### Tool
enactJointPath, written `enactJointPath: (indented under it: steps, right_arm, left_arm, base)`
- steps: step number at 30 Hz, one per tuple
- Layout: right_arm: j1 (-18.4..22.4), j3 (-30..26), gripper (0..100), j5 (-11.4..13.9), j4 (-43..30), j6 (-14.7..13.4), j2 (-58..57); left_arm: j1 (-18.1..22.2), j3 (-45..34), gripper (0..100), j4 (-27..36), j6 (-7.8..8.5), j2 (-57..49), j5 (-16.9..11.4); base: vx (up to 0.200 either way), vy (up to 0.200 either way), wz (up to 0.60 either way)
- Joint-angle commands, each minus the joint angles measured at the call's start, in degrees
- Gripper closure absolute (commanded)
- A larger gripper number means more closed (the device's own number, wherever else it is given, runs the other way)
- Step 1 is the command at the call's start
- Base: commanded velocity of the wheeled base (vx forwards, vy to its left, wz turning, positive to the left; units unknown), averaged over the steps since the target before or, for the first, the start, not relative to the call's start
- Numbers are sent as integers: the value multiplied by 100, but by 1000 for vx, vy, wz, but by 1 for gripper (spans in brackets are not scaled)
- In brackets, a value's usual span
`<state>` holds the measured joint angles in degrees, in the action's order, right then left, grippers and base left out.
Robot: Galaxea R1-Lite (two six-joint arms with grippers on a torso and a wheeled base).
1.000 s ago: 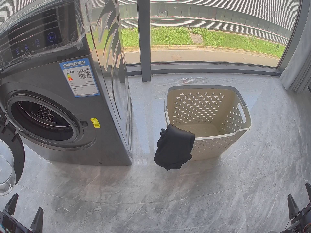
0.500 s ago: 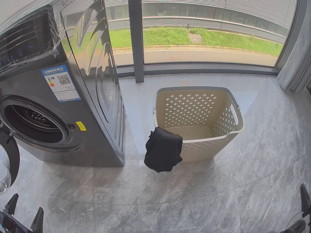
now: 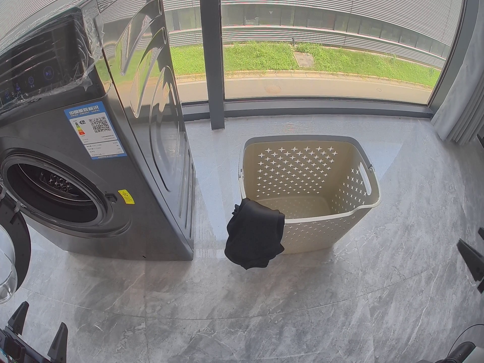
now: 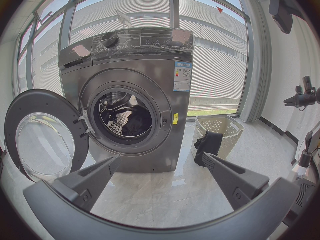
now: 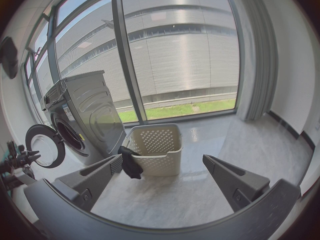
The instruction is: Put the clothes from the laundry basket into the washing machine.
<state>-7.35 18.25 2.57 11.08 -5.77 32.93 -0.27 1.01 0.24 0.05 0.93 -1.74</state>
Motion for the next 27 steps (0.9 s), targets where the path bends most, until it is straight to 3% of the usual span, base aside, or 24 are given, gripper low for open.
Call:
enactJointPath:
  steps: [1,4,7,10,20,24,27]
  right_arm:
    - [-1541,214,0,-99,1089,-715,2877]
    - [-1990,355,0,-345,1177,-1032,3282]
    - [-2367,513,0,-407,1353,-1348,3703]
    - [-2447,583,0,-398,1502,-1392,4029]
    - [-2745,654,0,-442,3049,-1357,5681]
    - [-2877,706,0,-547,3225,-1339,5989]
    - [-2956,785,0,-644,3234,-1339,6120]
  left_arm:
    - [0,-92,0,2,-40,-84,-1]
    - [0,-92,0,2,-31,-84,-1]
    - [0,-92,0,2,-31,-75,-1]
    - [0,-92,0,2,-31,-84,-1]
    - [0,-92,0,2,4,-84,-1]
    - [0,-92,0,2,-5,-84,-1]
    - [0,-92,0,2,-5,-84,-1]
  base:
    - [0,-200,0]
    - [0,-200,0]
    - [0,-133,0]
    - [0,0,0]
    - [0,0,0]
    - [0,0,0]
    - [200,0,0]
